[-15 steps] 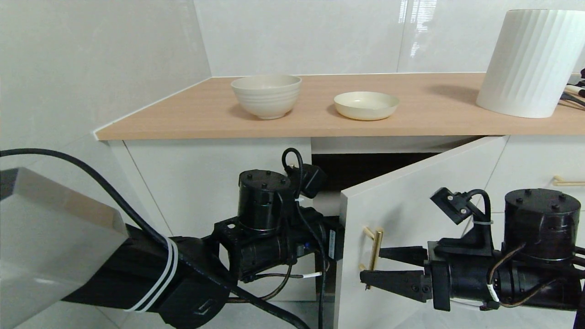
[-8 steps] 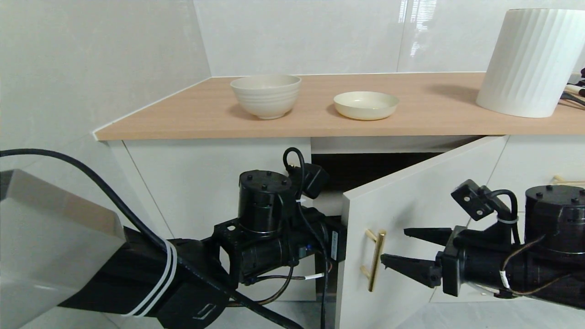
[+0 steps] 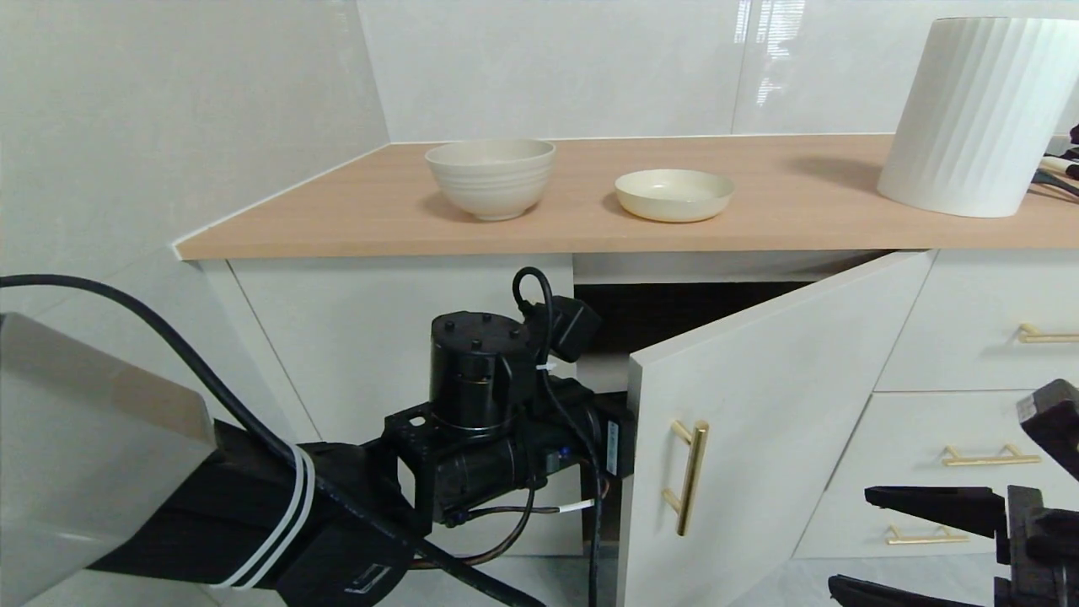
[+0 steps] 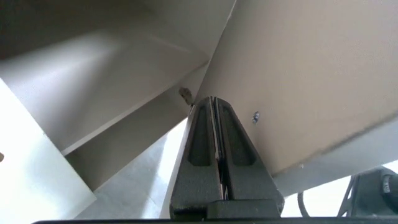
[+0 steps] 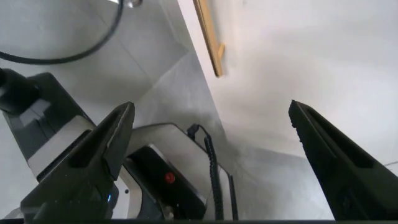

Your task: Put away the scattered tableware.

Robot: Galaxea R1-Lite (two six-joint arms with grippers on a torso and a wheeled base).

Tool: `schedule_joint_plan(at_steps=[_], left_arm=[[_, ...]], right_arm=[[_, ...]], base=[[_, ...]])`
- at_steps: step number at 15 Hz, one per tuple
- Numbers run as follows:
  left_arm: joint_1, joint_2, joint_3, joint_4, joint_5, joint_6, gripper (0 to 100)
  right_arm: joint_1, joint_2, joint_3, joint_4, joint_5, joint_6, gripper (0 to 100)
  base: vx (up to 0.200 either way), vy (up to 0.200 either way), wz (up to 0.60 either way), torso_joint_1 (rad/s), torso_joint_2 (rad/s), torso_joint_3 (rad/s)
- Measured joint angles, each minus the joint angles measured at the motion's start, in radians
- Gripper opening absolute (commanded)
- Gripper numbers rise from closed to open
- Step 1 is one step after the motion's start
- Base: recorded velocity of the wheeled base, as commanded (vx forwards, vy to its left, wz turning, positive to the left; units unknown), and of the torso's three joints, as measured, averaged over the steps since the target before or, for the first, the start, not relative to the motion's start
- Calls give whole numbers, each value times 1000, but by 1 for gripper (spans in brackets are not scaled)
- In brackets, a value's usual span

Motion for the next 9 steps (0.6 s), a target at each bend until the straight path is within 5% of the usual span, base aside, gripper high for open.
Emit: schedule_joint_plan(at_steps=[3,9], left_arm=[[-13,-3,8,-79,11,-54,0],[-20,2,12,-40,10,-54,0]], right_arm=[[1,-39,2,1,0,1,100],[1,-54,2,0,0,1,100]], base=[[0,0,0,0,0,0],[0,0,0,0,0,0]])
